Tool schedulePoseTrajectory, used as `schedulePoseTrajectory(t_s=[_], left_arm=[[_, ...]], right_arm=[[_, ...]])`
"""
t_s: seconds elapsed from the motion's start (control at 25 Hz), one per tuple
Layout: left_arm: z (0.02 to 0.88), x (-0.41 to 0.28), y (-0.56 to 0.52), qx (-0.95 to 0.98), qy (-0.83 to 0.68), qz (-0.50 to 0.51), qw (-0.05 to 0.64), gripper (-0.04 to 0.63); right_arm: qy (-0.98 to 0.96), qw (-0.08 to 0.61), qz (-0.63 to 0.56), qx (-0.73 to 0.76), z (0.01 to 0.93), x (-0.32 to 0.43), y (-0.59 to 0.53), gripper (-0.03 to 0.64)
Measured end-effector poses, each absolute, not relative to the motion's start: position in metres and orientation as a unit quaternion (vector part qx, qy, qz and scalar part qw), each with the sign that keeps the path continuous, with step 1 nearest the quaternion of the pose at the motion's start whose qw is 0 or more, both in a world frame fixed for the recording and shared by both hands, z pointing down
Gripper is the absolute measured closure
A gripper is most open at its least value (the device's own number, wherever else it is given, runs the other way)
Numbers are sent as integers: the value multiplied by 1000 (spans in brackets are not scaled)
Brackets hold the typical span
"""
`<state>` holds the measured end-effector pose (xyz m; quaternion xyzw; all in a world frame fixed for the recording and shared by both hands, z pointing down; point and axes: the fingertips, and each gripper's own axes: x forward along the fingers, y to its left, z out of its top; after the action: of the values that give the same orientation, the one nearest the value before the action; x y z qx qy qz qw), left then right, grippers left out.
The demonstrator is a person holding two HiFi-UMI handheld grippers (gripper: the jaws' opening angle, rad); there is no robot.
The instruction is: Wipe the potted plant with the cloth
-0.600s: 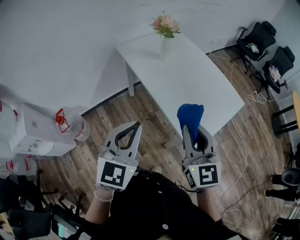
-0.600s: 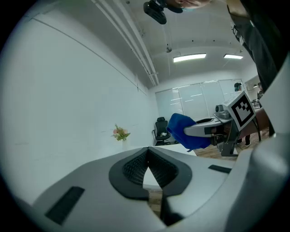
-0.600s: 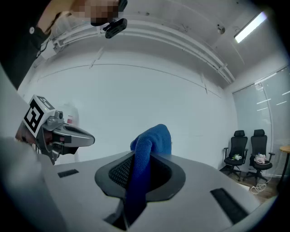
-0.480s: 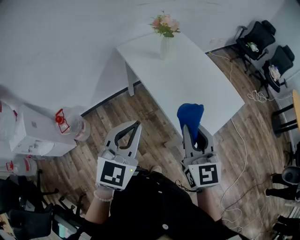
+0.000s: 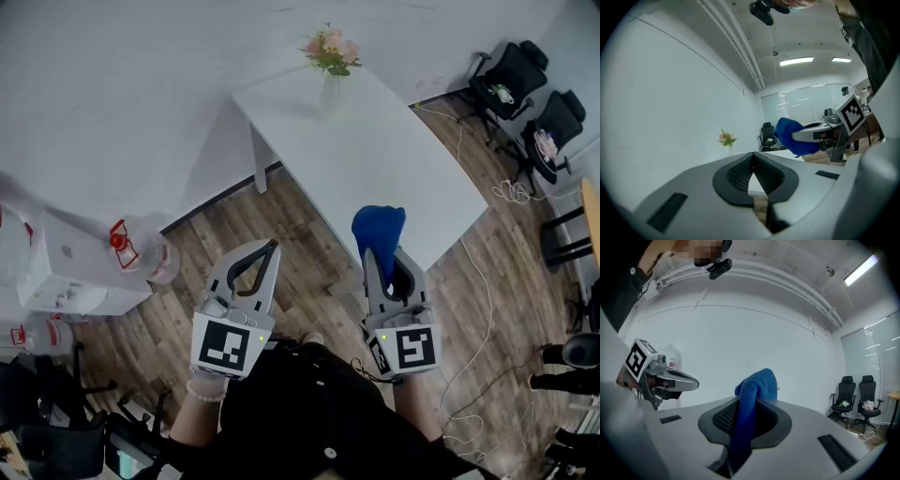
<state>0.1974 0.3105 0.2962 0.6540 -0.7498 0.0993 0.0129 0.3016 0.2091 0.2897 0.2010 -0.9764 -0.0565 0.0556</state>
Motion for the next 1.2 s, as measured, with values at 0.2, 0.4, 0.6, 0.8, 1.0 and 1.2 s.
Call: schedulePoseTrajectory(t_s=[0.2, 0.4, 0.6, 0.8, 1.0, 1.2], left_arm=[[294, 188, 316, 655, -750, 94, 6, 581], [294, 178, 320, 659, -747, 91, 6, 581], [296, 173, 329, 665, -742, 87, 5, 581], [295, 165, 345, 665, -741, 88, 1, 581], [298, 156, 365, 663, -744, 86, 2, 581], [300, 152, 380, 662, -744, 88, 2, 581]], right_arm=[[-976, 47, -46, 209, 288, 295, 213, 540], [-974, 52, -50, 216, 289, 289, 221, 540], [-971, 60, -48, 227, 294, 289, 230, 540], [-970, 57, -50, 231, 291, 283, 243, 540], [-969, 56, -55, 235, 293, 276, 258, 540], [-967, 60, -53, 242, 297, 281, 270, 540]])
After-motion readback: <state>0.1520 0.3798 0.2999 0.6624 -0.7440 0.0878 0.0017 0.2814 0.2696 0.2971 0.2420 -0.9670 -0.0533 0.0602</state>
